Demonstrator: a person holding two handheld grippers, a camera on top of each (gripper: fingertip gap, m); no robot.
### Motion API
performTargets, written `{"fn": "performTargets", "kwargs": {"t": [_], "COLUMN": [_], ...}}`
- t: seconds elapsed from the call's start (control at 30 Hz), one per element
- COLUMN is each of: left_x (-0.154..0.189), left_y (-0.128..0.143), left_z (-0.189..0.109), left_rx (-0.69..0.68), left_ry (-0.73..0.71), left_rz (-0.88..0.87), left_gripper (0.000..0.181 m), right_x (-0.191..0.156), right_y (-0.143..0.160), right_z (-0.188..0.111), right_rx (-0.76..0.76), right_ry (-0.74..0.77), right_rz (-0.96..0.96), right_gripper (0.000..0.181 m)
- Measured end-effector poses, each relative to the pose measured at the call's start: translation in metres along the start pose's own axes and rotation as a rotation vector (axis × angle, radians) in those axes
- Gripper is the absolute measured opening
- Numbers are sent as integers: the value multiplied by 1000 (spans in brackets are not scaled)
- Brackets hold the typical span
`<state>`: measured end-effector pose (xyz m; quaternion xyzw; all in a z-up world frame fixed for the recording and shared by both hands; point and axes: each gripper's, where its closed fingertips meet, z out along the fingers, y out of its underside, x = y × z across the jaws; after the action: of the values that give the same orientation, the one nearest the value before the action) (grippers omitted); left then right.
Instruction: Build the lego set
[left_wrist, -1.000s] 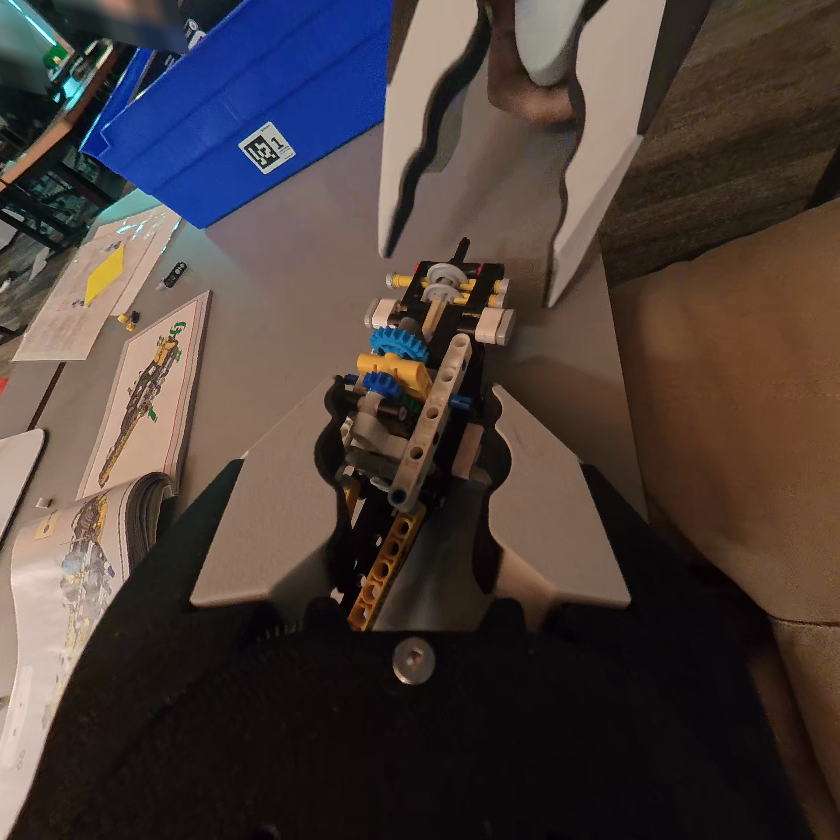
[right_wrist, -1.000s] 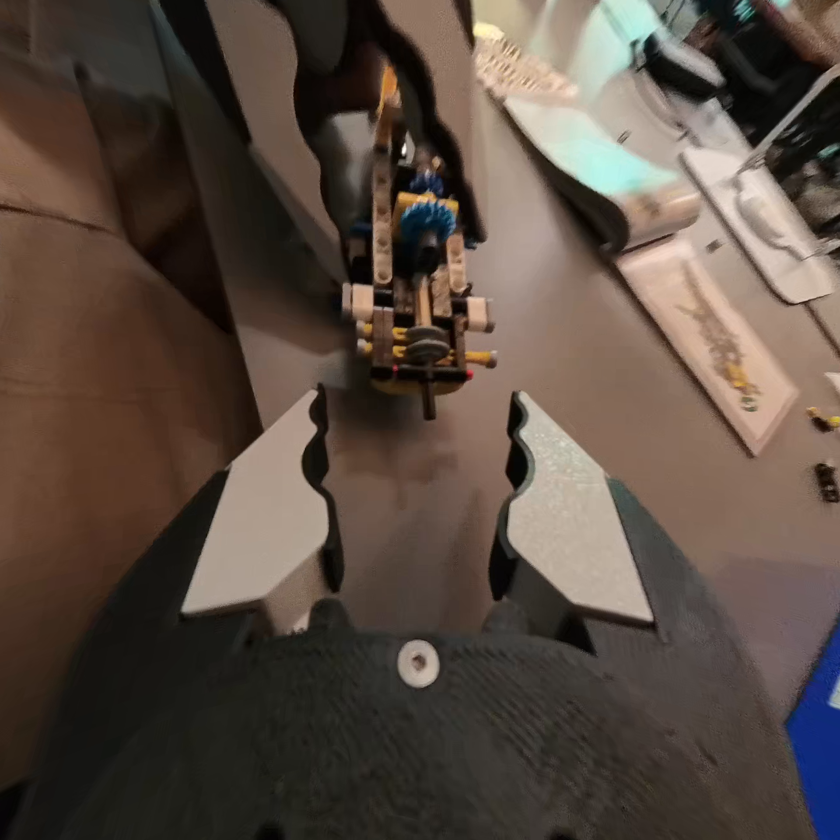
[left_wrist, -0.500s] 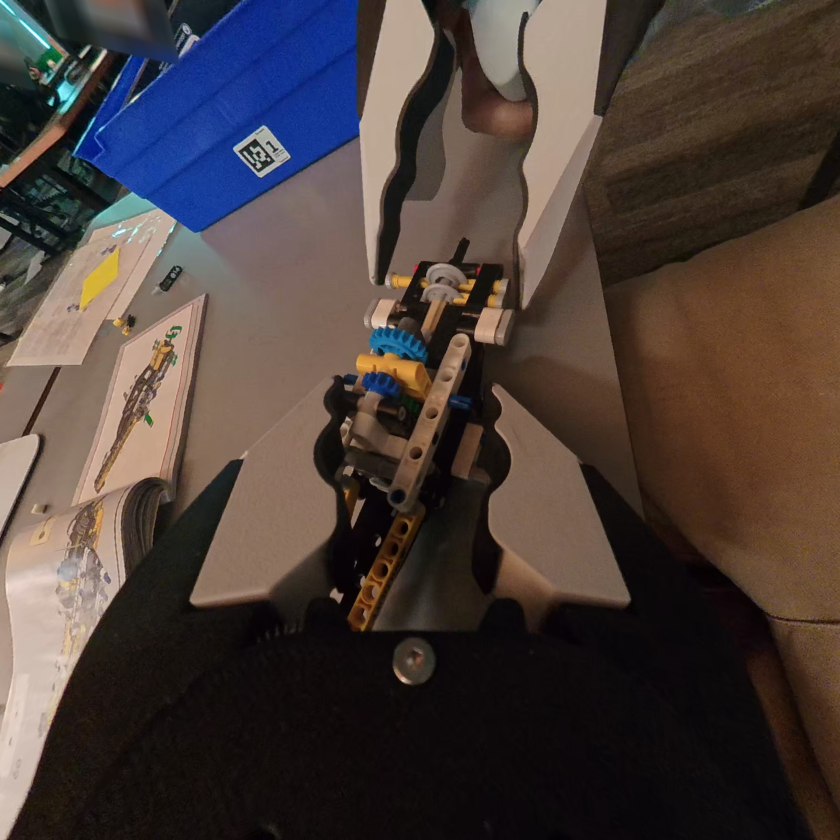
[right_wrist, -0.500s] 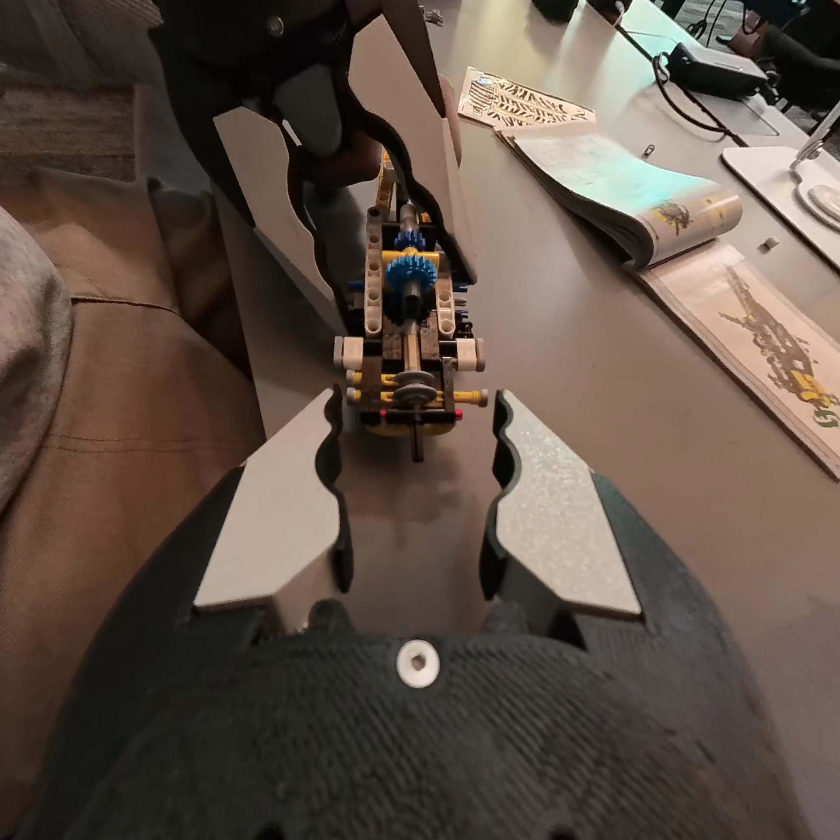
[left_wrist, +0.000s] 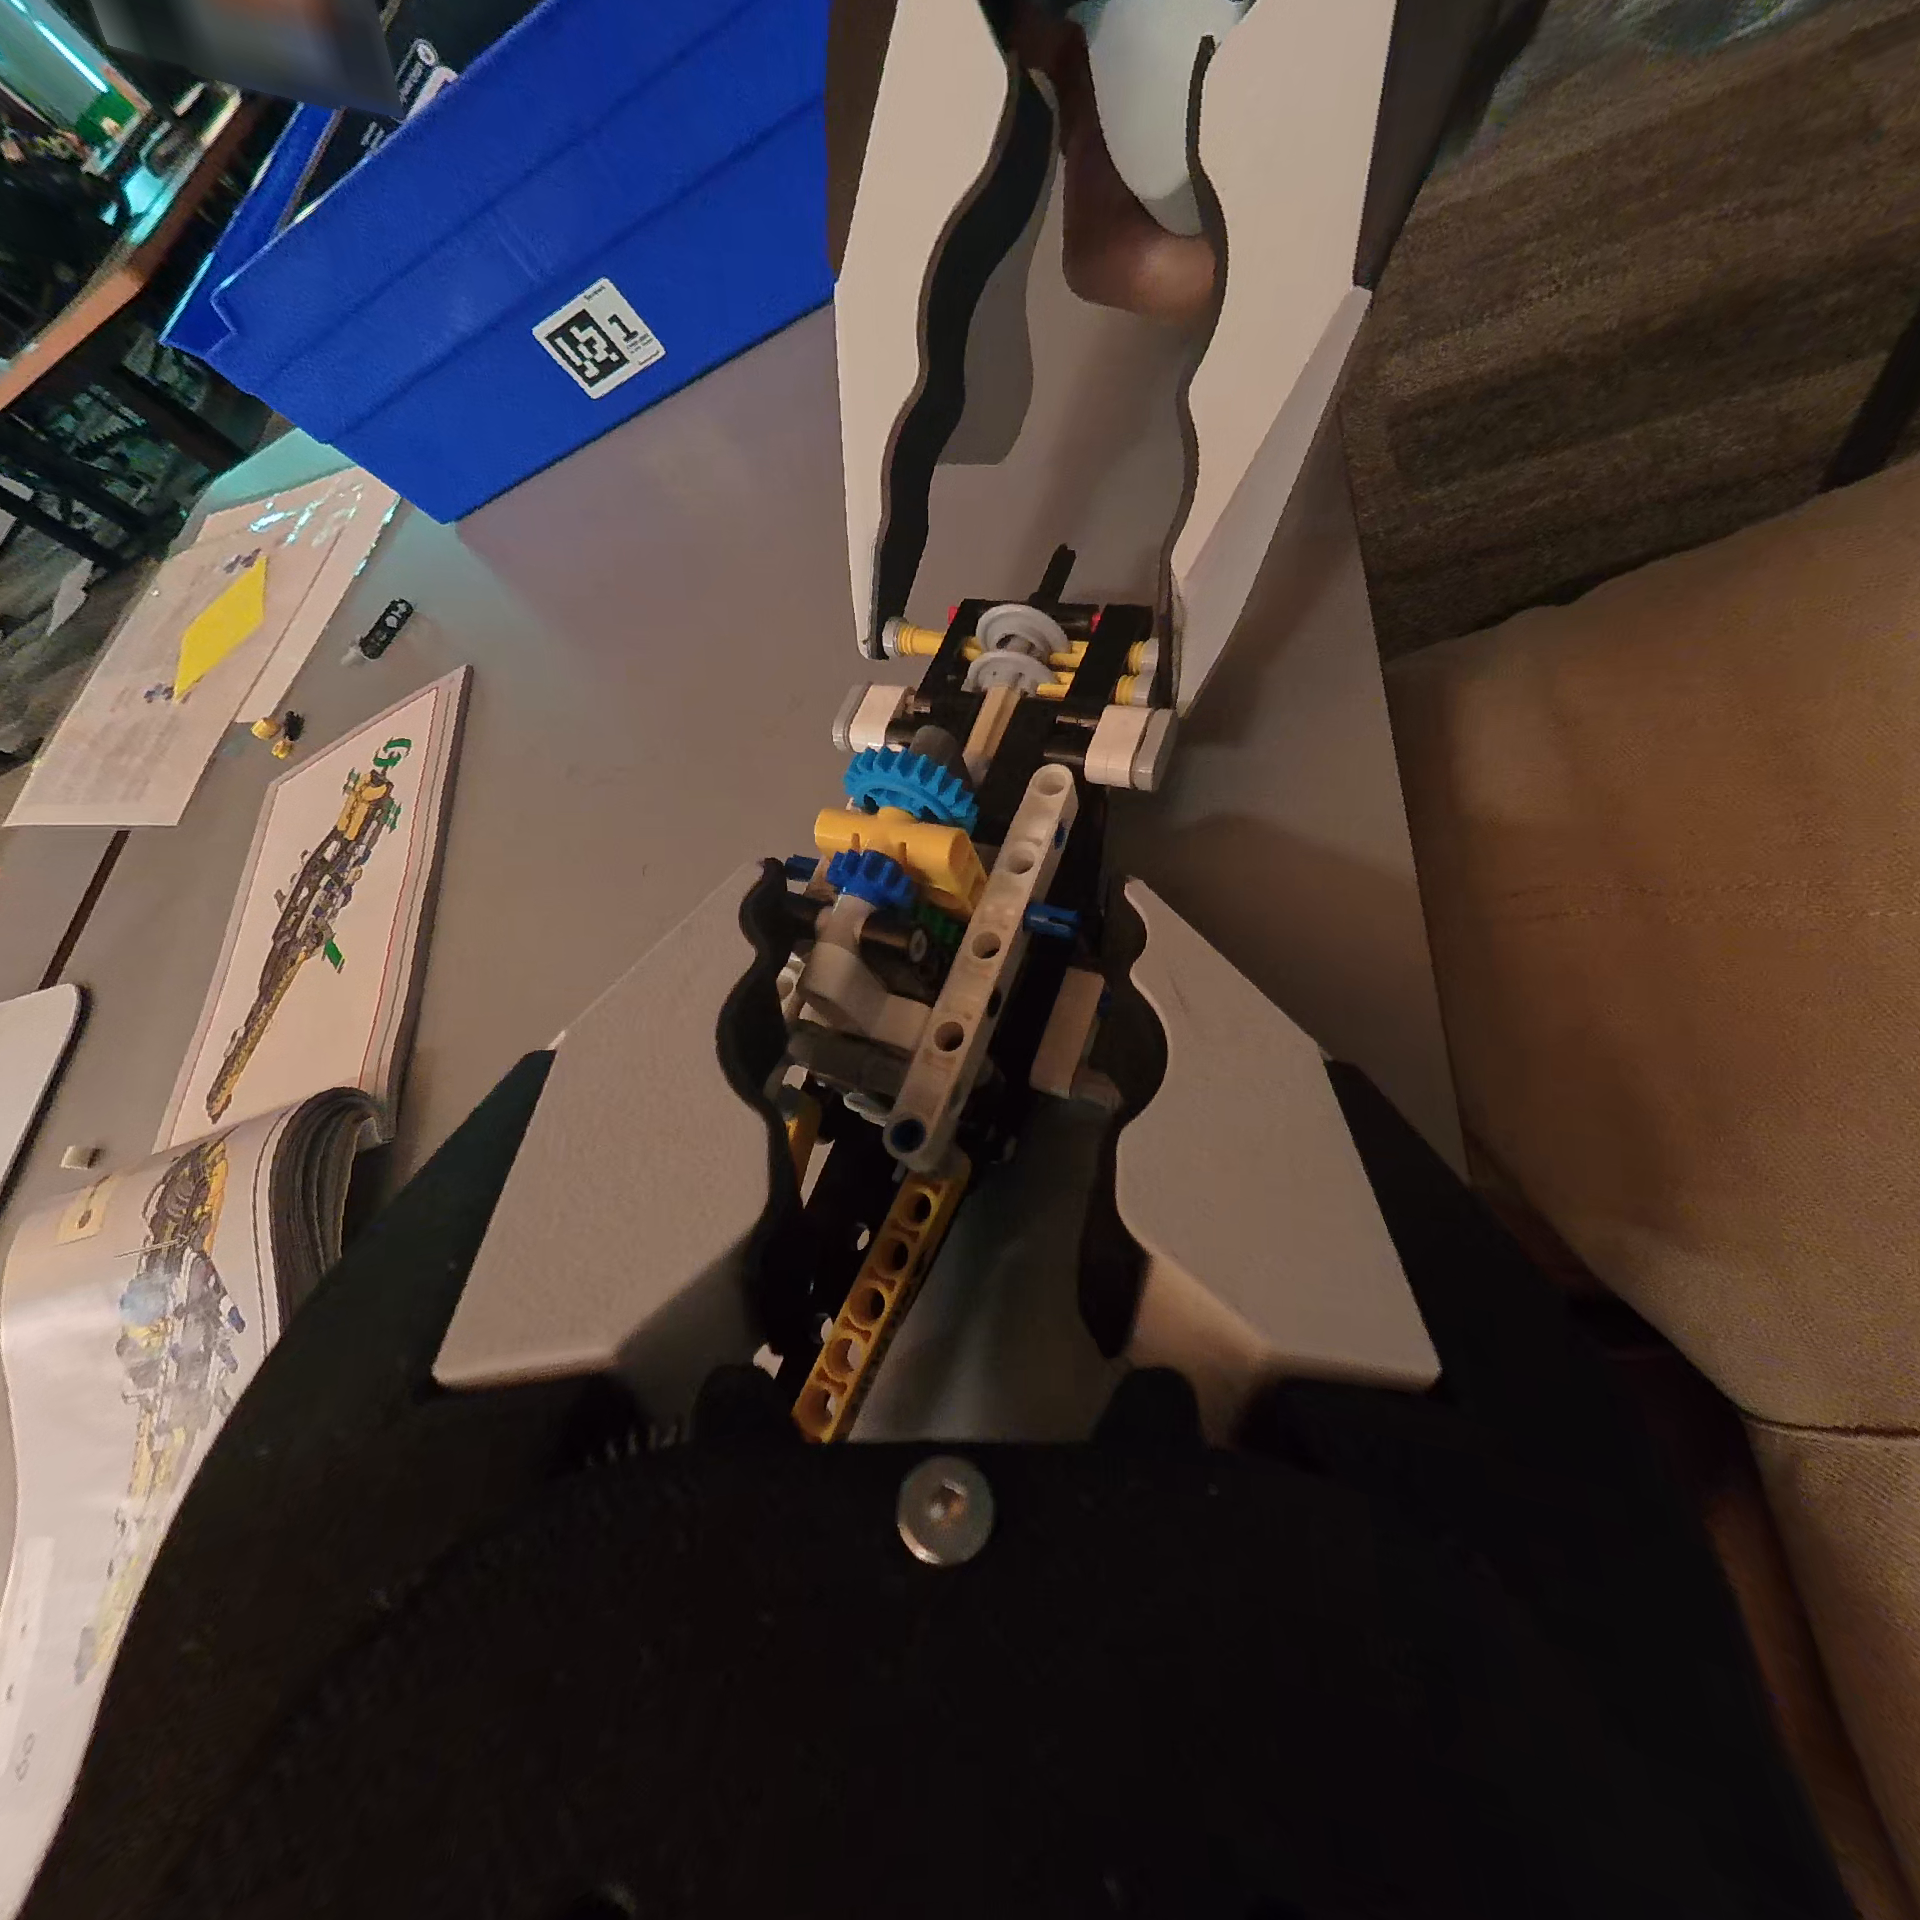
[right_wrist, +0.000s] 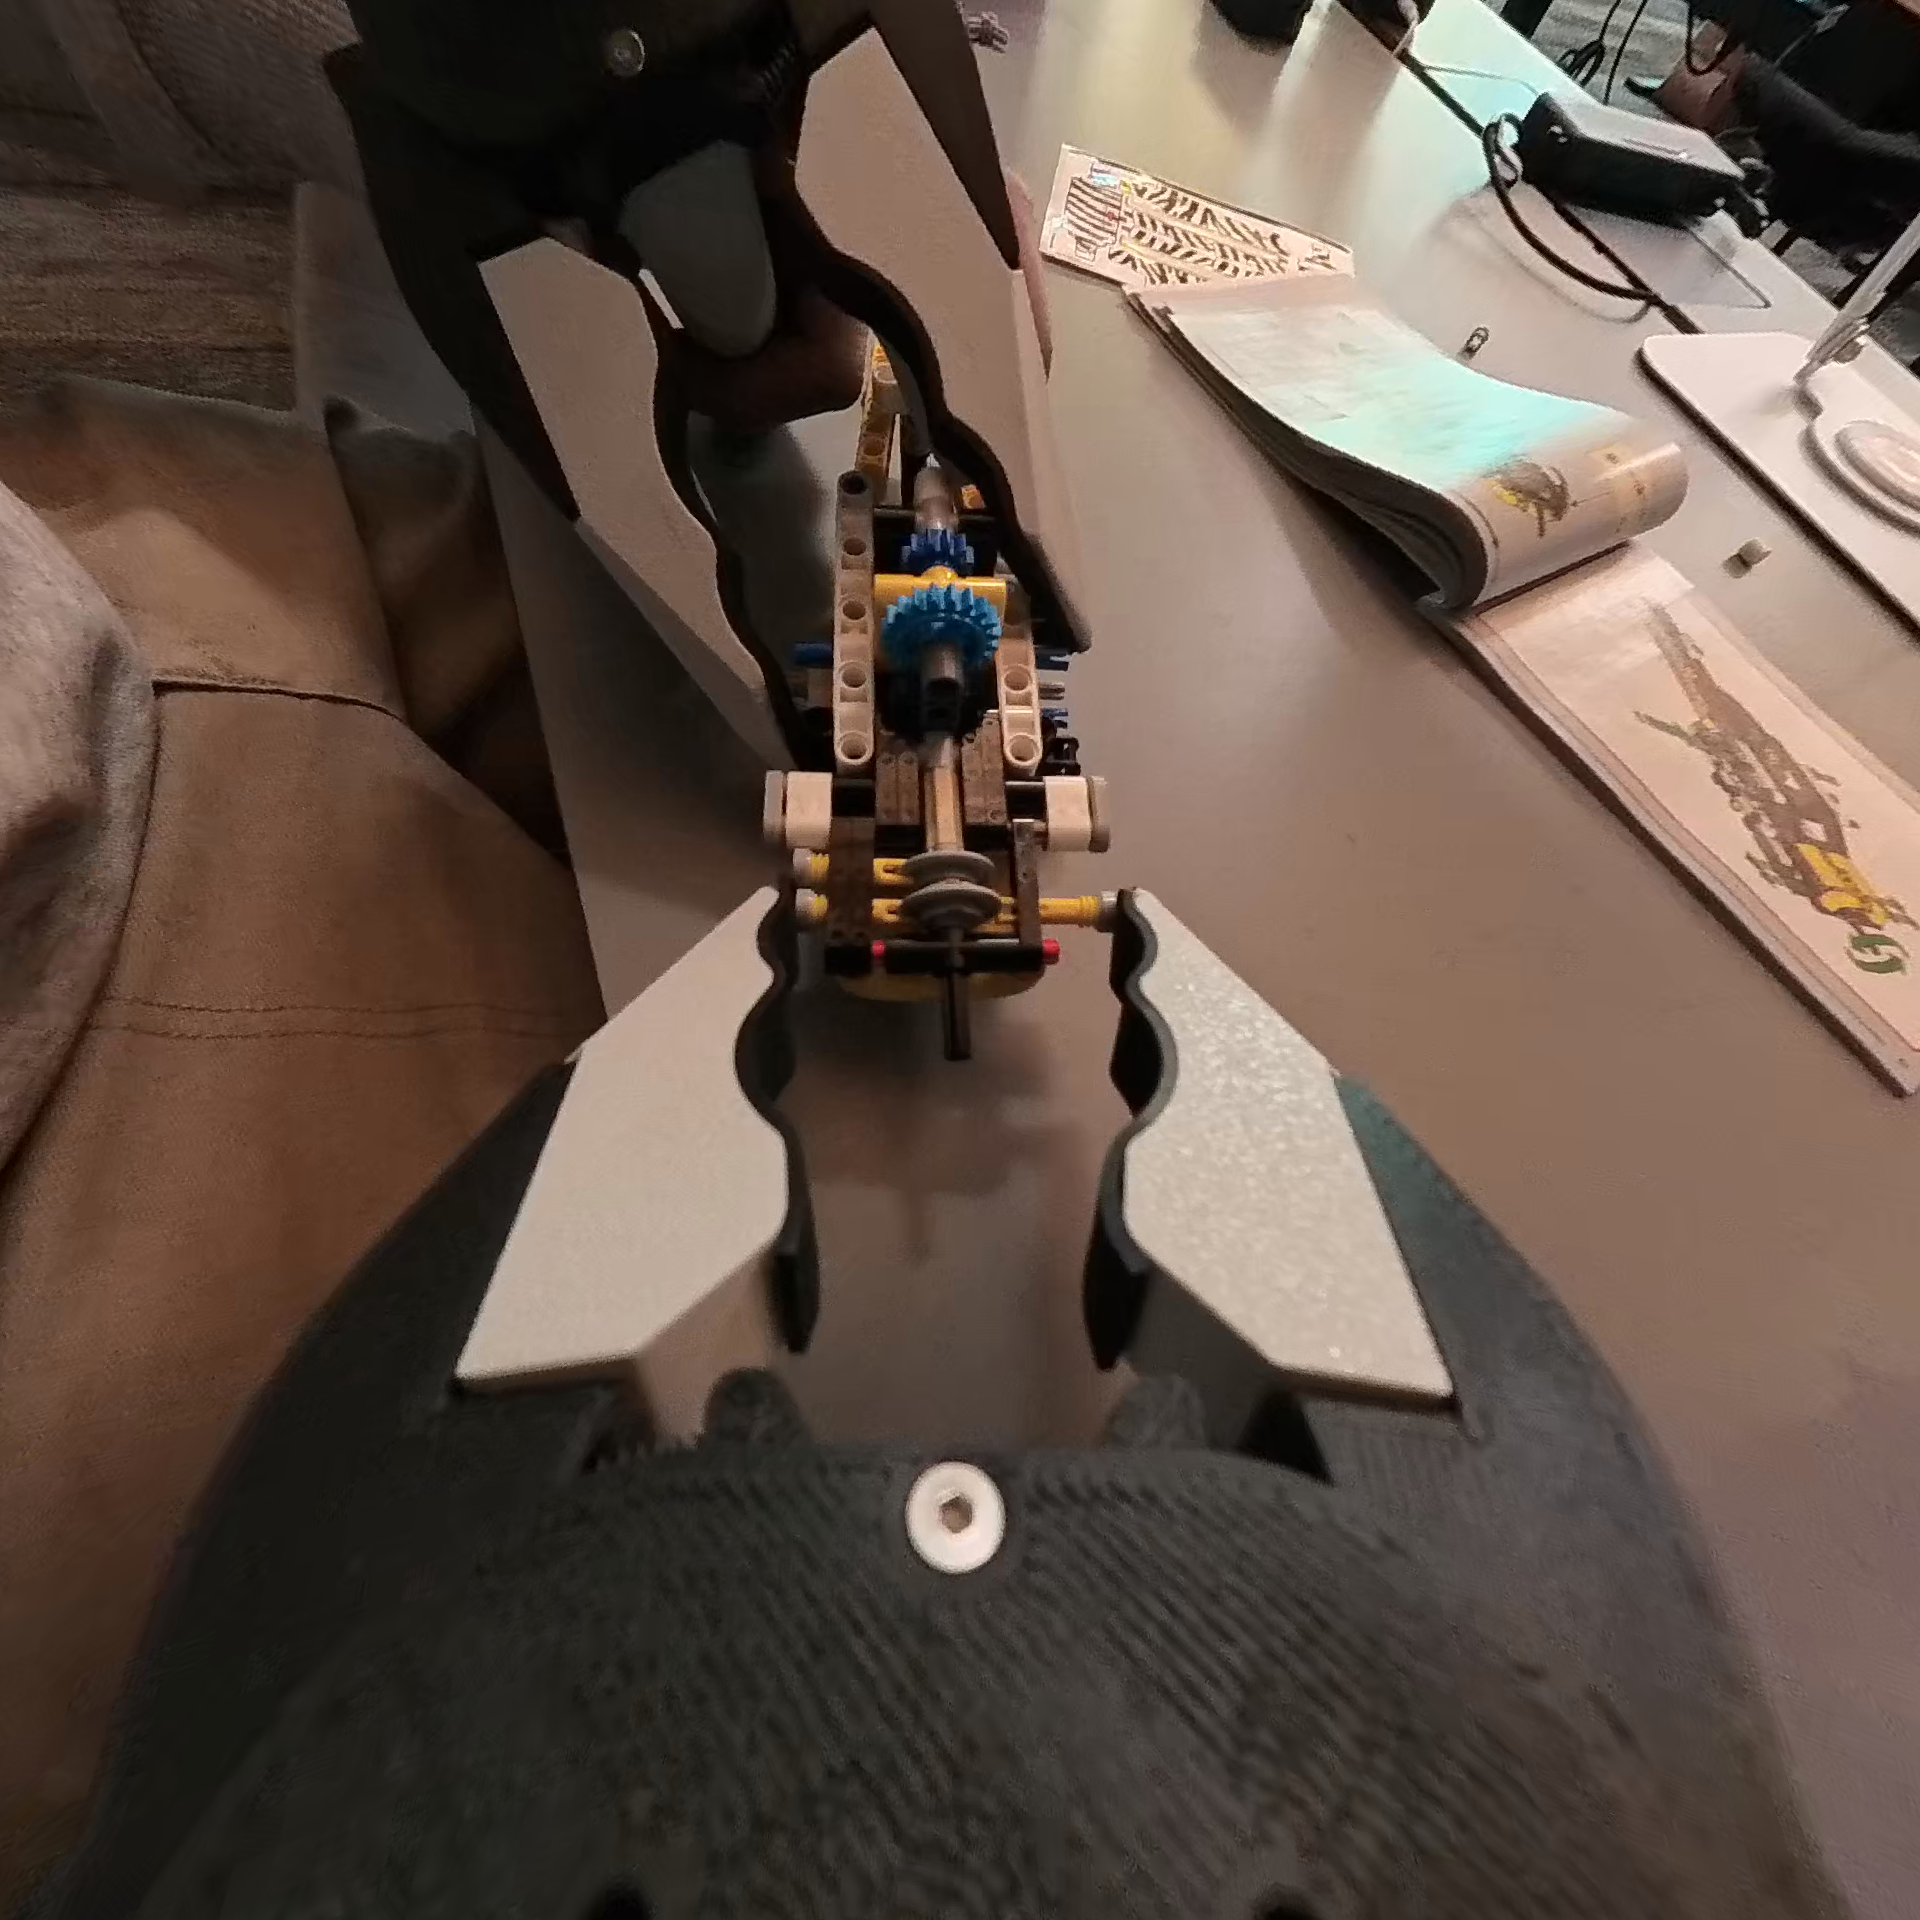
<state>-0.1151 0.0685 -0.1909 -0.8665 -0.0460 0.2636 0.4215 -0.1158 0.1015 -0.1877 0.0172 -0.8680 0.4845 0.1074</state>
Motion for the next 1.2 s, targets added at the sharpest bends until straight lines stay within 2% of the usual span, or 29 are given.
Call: {"fn": "performTargets", "kwargs": {"t": [0.7,0.93,1.2], "left_x": [1,1,-1], "left_y": [0,0,0], "left_z": [2,4,3], "left_rx": [-3,-15,-63], "left_ry": [3,0,-10], "left_rz": [-7,1,-9], "left_gripper": [59,61,72], "right_x": [-2,-1,-1], "right_y": [0,6,7], "right_z": [0,5,4], "right_rx": [-2,-48,-50], "right_ry": [-15,-9,-25], "right_rz": [7,3,31], "right_gripper": [57,65,61]}}
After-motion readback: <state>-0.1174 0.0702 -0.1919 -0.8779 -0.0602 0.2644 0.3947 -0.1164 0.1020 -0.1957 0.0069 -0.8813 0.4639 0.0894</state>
